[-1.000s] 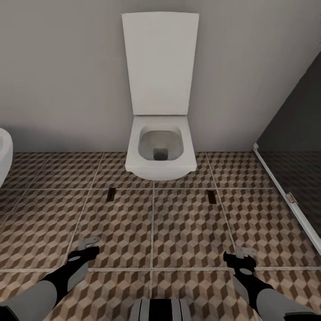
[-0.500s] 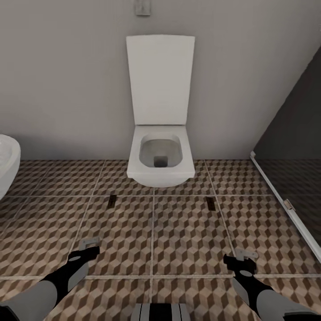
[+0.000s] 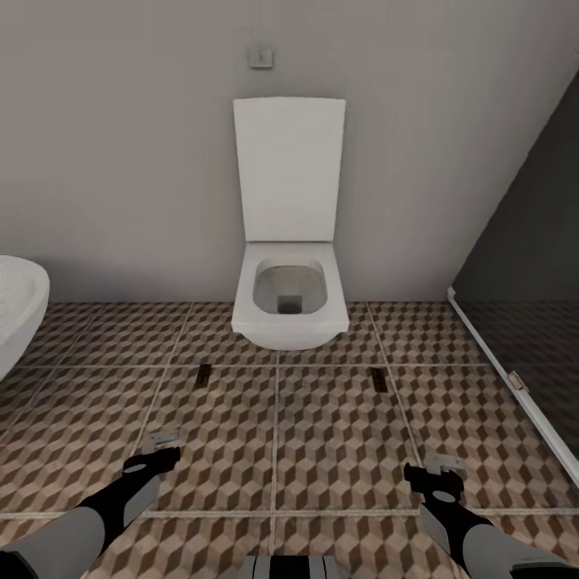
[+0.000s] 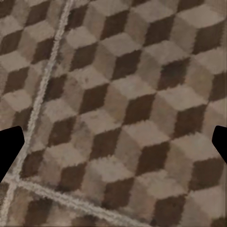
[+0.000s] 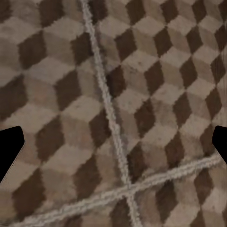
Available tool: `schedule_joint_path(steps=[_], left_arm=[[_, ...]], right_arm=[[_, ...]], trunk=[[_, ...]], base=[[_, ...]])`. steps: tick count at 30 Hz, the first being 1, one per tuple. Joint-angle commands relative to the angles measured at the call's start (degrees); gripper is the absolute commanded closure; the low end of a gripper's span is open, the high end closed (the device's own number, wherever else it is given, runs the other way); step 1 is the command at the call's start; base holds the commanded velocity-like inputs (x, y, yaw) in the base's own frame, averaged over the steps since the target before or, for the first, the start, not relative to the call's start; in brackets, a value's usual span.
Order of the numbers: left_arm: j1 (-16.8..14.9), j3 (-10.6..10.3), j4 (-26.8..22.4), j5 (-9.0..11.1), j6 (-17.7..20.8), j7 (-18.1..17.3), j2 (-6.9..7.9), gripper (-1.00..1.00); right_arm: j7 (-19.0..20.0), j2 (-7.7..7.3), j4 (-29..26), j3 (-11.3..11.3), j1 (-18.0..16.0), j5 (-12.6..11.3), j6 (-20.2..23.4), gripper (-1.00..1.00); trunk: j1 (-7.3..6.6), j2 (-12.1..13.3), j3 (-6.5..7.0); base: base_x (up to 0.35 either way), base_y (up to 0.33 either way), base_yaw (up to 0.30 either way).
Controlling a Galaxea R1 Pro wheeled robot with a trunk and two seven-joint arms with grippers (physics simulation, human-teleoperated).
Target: Take the four mousetraps from the cabinet in the bathroom and place them on the bathroom floor. Make sure all four end up on the same floor surface, and ensure that at least two of them are either under or directly next to the same bathroom sink.
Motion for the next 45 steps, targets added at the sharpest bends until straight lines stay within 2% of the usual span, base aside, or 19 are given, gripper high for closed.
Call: schedule_joint_path(steps=[1,25,36,45], left_arm=[[-0.02,-0.48,0.05,0.64,-0.11,0.32,0.03,-1.0],[-0.02,-0.27,5.89,1.13,-0.17,0.26,-0.19,-1.0],[-0.02,-0.27,9.08,1.19,-0.19,0.21,-1.23,-1.0],[-0.02,-0.27,11.29,1.22,-0.19,0.23,-1.99,-1.0]], right_arm=[[-0.11,0.02,0.05,0.46,-0.03,-0.59,-0.22,-1.0],[0.18,-0.21,0.08,0.51,-0.03,0.5,2.41,-1.0],[0.21,-0.24,0.81,0.52,-0.03,2.34,2.54,-1.0],[0.22,-0.2,2.51,0.52,-0.03,2.58,2.53,-1.0]], trunk=[[-0.03,0.0,0.19],[-0.65,0.32,5.5],[-0.94,0.47,7.94],[-1.17,0.59,9.93]], base=[[0.0,0.0,0.0],[0.0,0.0,0.0],[0.0,0.0,0.0],[0.0,0.0,0.0]])
